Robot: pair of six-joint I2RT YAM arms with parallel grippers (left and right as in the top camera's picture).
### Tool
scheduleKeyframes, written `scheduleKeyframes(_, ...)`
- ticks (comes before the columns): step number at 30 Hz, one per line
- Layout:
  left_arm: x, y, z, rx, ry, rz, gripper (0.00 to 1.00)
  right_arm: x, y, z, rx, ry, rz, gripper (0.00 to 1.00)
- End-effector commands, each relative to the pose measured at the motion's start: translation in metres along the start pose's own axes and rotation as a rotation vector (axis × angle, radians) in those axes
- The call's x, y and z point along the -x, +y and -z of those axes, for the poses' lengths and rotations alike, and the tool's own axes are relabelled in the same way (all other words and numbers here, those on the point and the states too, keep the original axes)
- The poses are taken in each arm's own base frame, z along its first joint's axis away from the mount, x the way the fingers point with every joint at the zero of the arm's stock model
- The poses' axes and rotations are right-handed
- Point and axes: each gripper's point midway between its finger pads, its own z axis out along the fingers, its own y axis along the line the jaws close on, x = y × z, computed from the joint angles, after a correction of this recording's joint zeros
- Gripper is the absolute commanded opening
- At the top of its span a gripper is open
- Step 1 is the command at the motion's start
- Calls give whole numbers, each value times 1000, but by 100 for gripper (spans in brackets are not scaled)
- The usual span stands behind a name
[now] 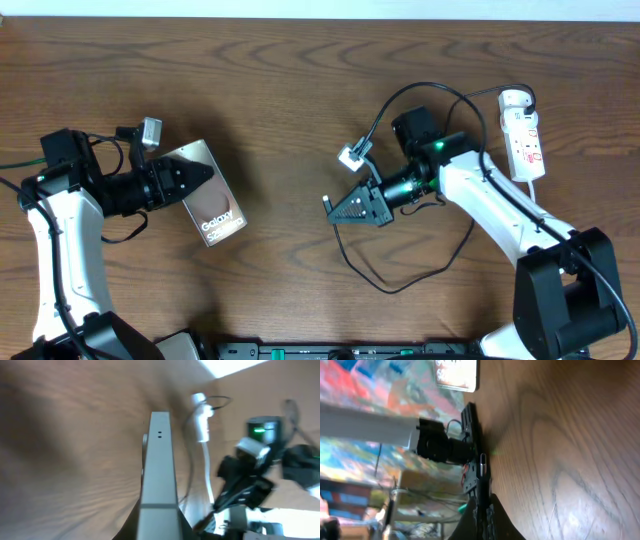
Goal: Plug charger to phone and switch on socket
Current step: 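Lift the cable connector with right gripper toward the phone's bottom edge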
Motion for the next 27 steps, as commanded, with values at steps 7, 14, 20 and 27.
scheduleKeyframes(7,13,-73,4,-385,-100,-216,7,-18,13,-24,202,-40,93,1)
scheduleKeyframes(14,-2,-93,-21,-446,-20,-360,7,-15,32,-46,322,-34,207,1)
scheduleKeyframes(20,-6,-102,-31,-472,6,-425,8,-9,40,-59,356,-13,243,1)
scheduleKeyframes(27,-6,-102,-31,-470,20,-367,7,-10,44,-65,368,-4,286,1)
